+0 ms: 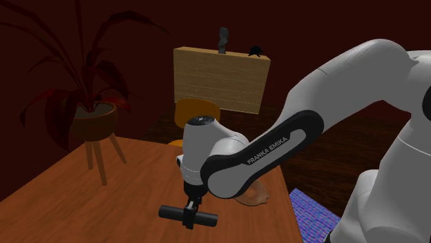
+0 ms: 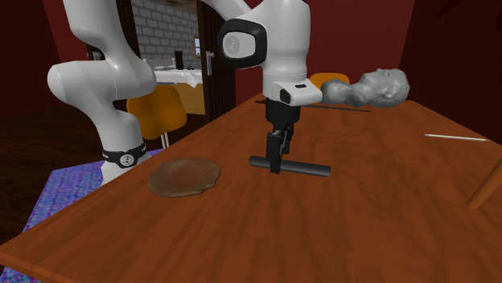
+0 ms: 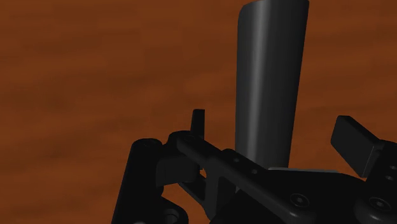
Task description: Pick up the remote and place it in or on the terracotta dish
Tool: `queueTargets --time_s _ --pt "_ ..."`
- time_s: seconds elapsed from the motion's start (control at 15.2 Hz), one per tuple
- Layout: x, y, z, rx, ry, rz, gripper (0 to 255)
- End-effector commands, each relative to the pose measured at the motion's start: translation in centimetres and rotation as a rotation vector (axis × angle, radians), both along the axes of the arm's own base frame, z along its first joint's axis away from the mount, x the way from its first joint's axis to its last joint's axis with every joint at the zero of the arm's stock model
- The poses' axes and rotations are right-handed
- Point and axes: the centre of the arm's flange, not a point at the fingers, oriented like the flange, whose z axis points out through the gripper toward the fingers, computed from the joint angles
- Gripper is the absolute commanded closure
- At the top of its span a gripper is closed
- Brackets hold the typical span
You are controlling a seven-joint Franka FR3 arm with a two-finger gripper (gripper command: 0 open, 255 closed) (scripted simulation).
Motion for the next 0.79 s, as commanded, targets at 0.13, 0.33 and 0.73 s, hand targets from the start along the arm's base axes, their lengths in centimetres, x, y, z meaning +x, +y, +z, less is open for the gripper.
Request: queueTargets --time_s 0.13,0.33,0.73 --pt "0.0 0.0 0.0 0.0 0.0 0.0 255" --pt "0.01 0.06 -0.02 0.0 0.0 0.0 255" --pt "0.0 0.0 0.52 0.0 0.0 0.0 255"
